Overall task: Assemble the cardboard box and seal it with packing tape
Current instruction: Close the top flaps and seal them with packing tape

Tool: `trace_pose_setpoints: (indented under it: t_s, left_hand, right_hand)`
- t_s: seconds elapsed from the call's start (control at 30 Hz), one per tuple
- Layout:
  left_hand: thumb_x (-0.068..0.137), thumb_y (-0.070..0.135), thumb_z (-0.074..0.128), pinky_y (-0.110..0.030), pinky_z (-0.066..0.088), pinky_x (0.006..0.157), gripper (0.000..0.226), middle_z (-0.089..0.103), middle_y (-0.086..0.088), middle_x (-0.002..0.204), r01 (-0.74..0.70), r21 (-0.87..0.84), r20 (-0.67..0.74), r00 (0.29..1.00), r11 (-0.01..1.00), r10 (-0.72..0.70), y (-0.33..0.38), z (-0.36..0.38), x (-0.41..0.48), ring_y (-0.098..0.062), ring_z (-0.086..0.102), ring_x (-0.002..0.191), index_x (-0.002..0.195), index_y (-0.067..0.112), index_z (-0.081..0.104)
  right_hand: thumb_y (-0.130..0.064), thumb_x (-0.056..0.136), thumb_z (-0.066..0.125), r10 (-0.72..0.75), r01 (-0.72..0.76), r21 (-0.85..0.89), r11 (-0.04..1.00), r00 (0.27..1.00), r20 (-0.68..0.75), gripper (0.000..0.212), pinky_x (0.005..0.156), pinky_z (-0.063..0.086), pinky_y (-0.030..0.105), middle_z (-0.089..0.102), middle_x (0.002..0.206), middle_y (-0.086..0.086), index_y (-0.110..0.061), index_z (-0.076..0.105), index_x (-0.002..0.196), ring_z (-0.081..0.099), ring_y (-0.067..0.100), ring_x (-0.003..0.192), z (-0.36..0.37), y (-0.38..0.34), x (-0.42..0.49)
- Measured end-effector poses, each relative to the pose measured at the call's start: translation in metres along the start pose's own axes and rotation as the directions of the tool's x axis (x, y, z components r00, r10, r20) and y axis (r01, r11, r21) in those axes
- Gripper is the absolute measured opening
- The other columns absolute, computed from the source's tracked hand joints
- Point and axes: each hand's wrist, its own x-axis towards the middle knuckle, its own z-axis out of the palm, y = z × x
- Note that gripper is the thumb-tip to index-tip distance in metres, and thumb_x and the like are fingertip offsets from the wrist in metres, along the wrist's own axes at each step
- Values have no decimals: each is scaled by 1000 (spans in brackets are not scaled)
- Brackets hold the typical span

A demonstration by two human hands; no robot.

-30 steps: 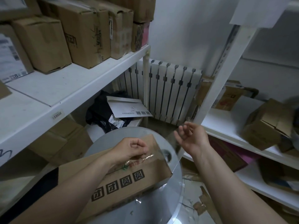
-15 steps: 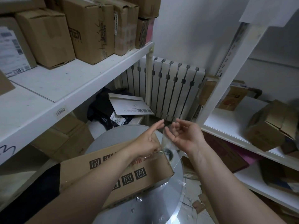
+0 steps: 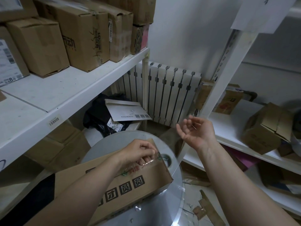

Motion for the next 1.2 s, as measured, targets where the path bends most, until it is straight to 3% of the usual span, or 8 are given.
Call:
trace_pose_setpoints:
  t_s: [0.33, 0.5, 0.6, 0.73, 0.83, 0.93, 1.1, 1.2]
  left_hand:
    - [83, 3, 70, -20, 57, 59, 13, 72, -12, 77, 80, -211, -37, 995, 974, -90, -15, -18, -7, -17, 71, 70, 91, -4, 61]
    - [85, 2, 68, -18, 55, 55, 11, 71, -10, 75, 93, -121, -99, 990, 988, -106, -22, -23, -12, -14, 70, 65, 92, -4, 63]
    - [87, 5, 67, -19, 54, 53, 9, 71, -10, 77, 91, -34, -163, 982, 995, -95, -24, -30, -14, -12, 67, 60, 92, -1, 63]
    - [91, 27, 64, -25, 49, 51, 10, 67, -4, 84, 72, 301, -383, 922, 951, 52, -26, -38, -16, -13, 62, 55, 88, 18, 60]
    - [94, 45, 52, -25, 46, 54, 17, 66, 0, 70, 117, 494, -438, 890, 862, 130, -24, -43, -19, -11, 62, 53, 84, 31, 51]
    - [91, 51, 52, -27, 48, 54, 20, 67, -2, 60, 99, 467, -455, 879, 879, 143, -21, -46, -20, -11, 62, 46, 84, 33, 50]
    - [94, 34, 60, -30, 52, 59, 16, 67, -6, 63, -24, 426, -401, 891, 904, 213, -13, -39, -19, -18, 64, 52, 82, 28, 51]
    - [90, 29, 66, -35, 55, 66, 19, 67, -1, 67, -64, 488, -406, 866, 871, 292, -13, -39, -17, -11, 65, 54, 80, 28, 50]
  right_hand:
    - [-12, 90, 54, -53, 49, -59, 997, 996, -68, 10, 92, 49, 46, 59, 76, 0, -13, 64, 93, 64, 17, 81, -12, -4, 4]
    - [-9, 86, 55, -34, 27, -83, 996, 995, -89, 10, 94, 47, 51, 60, 84, 3, -12, 64, 88, 62, 20, 92, -15, -1, 3]
    - [-8, 84, 55, -14, 6, -93, 996, 996, -85, 12, 92, 47, 49, 57, 85, 4, -11, 66, 90, 56, 17, 84, -15, 3, 3]
    - [-13, 90, 57, 53, -46, -164, 985, 998, 36, 12, 64, 48, 27, 39, 67, -2, -18, 66, 97, 37, 9, 58, -21, 7, 0]
    - [-14, 91, 57, 87, -39, -269, 962, 982, 166, 9, 55, 54, 24, 48, 65, -2, -18, 64, 93, 44, 8, 57, -30, 5, -4]
    - [-9, 86, 58, 80, -14, -305, 952, 975, 207, 9, 65, 60, 29, 64, 74, 2, -15, 65, 88, 59, 12, 66, -41, 1, -5]
    - [-13, 66, 45, 51, 11, -378, 926, 987, 153, 16, 57, 56, 31, 53, 69, 3, -14, 61, 68, 52, 15, 61, -63, -1, -1]
    - [-22, 74, 45, 56, 2, -478, 878, 993, 106, 17, 58, 50, 29, 49, 67, 2, -14, 55, 65, 48, 16, 60, -70, -2, -2]
